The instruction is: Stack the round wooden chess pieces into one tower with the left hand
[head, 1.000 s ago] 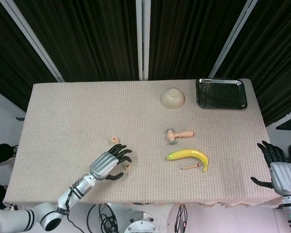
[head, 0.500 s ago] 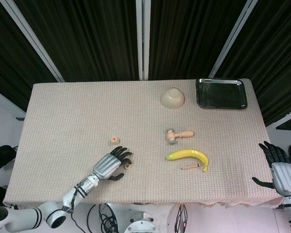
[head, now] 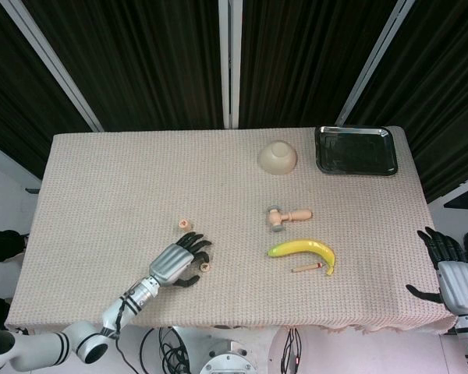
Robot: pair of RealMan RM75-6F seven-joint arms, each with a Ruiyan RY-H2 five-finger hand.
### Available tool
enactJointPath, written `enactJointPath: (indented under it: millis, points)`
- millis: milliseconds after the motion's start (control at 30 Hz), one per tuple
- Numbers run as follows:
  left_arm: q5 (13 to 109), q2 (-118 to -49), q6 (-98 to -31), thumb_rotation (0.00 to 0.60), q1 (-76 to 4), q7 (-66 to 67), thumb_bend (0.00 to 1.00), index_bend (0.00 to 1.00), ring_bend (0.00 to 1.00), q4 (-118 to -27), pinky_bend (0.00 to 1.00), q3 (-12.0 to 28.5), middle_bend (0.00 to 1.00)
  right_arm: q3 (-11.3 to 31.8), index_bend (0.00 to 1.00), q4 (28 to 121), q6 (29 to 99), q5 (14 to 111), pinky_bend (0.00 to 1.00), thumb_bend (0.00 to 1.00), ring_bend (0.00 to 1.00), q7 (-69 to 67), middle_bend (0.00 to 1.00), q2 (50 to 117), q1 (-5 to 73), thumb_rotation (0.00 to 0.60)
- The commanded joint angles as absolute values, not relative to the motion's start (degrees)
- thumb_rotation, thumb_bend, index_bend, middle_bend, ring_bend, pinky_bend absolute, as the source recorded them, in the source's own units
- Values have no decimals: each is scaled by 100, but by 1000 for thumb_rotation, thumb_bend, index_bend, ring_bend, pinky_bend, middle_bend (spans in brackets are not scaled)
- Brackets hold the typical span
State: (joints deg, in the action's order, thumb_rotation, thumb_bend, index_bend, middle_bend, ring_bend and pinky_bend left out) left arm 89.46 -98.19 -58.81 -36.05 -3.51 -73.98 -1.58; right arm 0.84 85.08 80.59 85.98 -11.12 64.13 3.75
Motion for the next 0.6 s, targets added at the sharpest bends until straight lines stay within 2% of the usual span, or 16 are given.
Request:
enactJointPath:
  millis: [33,600]
  points:
    - [8949,-9830,-5873,600,-3605,-431,319,384,0,-7373,0,-168,103,86,0,8502,8059,8591,0,9,0,-1117,0,6414,371,600]
    - [9080,-9819,-5970,600,-3573,-738,317,406,0,-7417,0,-261,118,84,0,8511,8008,8573,0,10,0,-1052,0,6428,380,600]
